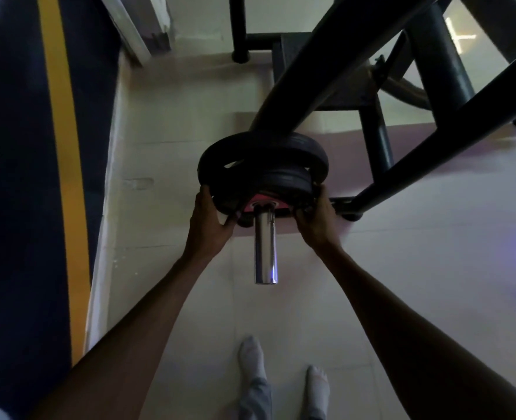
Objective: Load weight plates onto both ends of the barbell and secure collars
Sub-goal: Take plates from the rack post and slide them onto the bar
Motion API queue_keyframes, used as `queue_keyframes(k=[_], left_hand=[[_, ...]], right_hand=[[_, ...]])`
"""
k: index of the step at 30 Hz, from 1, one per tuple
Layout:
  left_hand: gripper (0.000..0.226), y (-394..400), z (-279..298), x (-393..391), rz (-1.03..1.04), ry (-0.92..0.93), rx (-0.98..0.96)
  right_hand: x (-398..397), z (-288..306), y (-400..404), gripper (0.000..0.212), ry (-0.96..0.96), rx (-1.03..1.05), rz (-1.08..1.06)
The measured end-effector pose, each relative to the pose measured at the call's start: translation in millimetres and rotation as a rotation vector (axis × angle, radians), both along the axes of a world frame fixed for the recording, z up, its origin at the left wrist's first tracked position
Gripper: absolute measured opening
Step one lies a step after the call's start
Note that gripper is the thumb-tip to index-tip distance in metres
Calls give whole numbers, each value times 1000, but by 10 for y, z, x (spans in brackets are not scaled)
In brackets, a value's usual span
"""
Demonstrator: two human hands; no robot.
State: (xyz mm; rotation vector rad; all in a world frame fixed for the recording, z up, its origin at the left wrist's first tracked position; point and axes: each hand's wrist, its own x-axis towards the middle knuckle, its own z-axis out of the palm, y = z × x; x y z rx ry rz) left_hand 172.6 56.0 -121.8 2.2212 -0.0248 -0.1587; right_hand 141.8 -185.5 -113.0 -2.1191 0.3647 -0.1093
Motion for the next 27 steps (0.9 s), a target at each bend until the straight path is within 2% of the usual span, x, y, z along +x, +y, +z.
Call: queue_keyframes(k=[4,9,12,15,16,18,23,27], left_hand=[[77,23,-27,-86,47,-24,-19],[80,89,-41,-204,-7,-16,66],[63,146,-45,-465,-49,42,98],[35,149,-11,-880,-56,67,54],[32,146,17,-1026,-50,60,44],[35,142,58,-1305,-14,48,27],[27,60,225,-1979,47,-4,25],[38,-237,660,-2516,65,-103,-47]], right_hand=[[-83,-98,65,38,-24,29,-64],[-347,-126,-36,46,-34,-48,21],[-639,-146,-119,55,-15,-124,138],[-983,-169,-180,45,-24,-135,241],[-1101,-162,-180,39,-13,-143,259],[-1338,-171,-160,32,8,-142,267],[-1863,-42,-223,36,17,-82,250],[-2307,287,-496,35,1,12,249]])
